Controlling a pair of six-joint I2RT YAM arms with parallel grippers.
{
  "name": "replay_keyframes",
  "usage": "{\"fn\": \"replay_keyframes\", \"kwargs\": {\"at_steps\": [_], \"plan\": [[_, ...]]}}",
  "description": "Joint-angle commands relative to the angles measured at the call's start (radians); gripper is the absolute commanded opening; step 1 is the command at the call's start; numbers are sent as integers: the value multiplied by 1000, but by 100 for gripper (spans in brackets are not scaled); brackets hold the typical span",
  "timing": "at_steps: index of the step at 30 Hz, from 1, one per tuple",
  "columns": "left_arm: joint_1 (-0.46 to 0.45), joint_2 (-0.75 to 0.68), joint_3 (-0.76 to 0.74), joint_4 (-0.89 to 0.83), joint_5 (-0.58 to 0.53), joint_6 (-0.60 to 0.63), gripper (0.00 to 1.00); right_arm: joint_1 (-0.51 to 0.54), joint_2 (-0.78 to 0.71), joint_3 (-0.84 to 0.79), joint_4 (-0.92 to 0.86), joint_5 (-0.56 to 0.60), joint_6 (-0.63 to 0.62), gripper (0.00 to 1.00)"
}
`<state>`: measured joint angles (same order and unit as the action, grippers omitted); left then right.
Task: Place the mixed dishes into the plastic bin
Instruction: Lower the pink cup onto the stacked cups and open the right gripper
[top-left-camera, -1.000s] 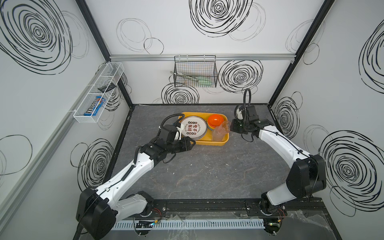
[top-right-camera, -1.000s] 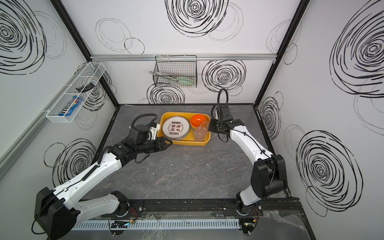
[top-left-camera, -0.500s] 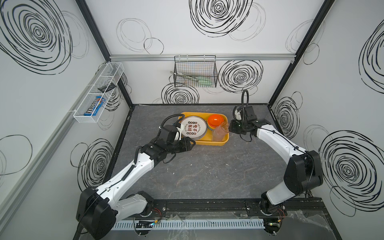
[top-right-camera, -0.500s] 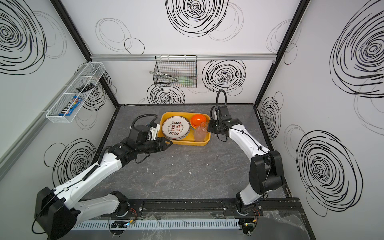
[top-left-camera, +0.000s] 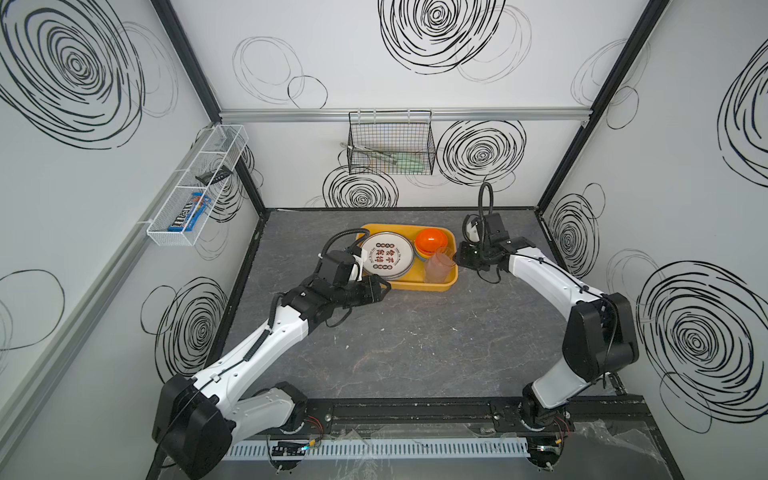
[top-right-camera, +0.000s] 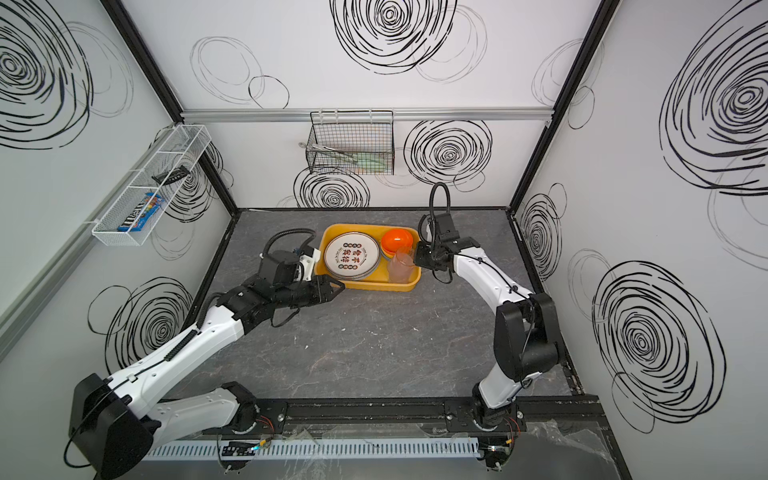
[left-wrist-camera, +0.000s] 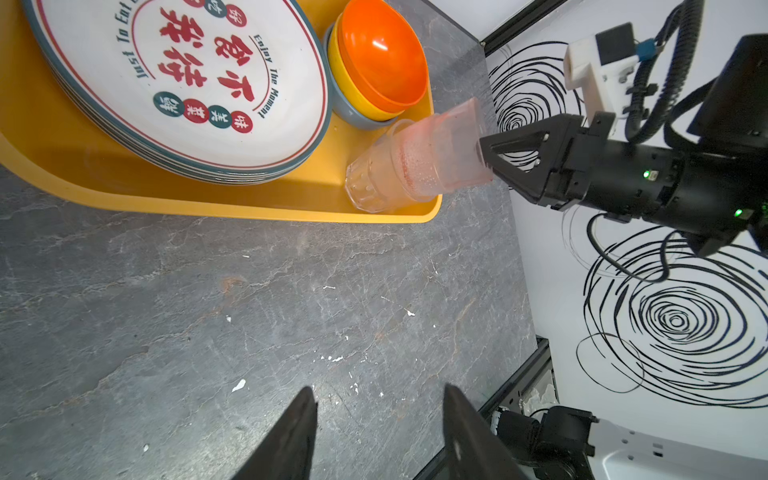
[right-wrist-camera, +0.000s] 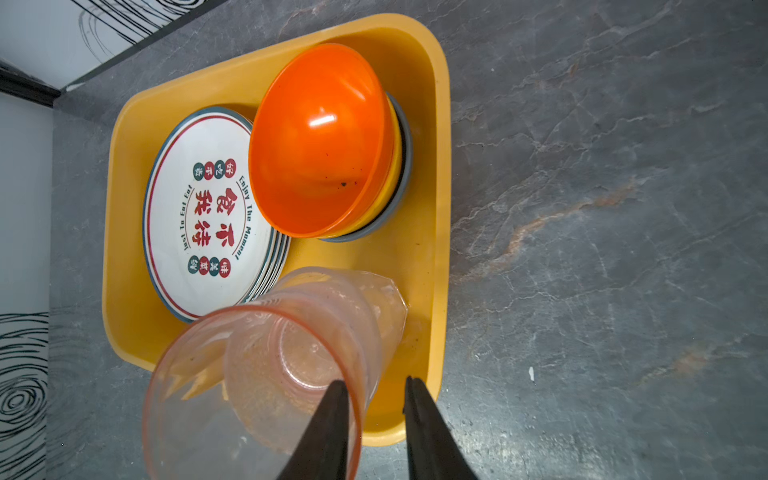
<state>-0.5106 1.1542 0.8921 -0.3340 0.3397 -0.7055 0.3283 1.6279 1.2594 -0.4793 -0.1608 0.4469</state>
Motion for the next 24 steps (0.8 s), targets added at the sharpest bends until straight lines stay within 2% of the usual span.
{"fn": "replay_keyframes", "kwargs": {"at_steps": [1,19,24], "plan": [[-3,3,-9,41,-2,-8,53,3,1,31,-7,3,1,30],[36,-13,5,16,-3,19,54,3,-76,40,-27,-1,-2,37],[74,-11,26,-1,2,50,58,11,-118,20,-8,-32,-19,48]]}}
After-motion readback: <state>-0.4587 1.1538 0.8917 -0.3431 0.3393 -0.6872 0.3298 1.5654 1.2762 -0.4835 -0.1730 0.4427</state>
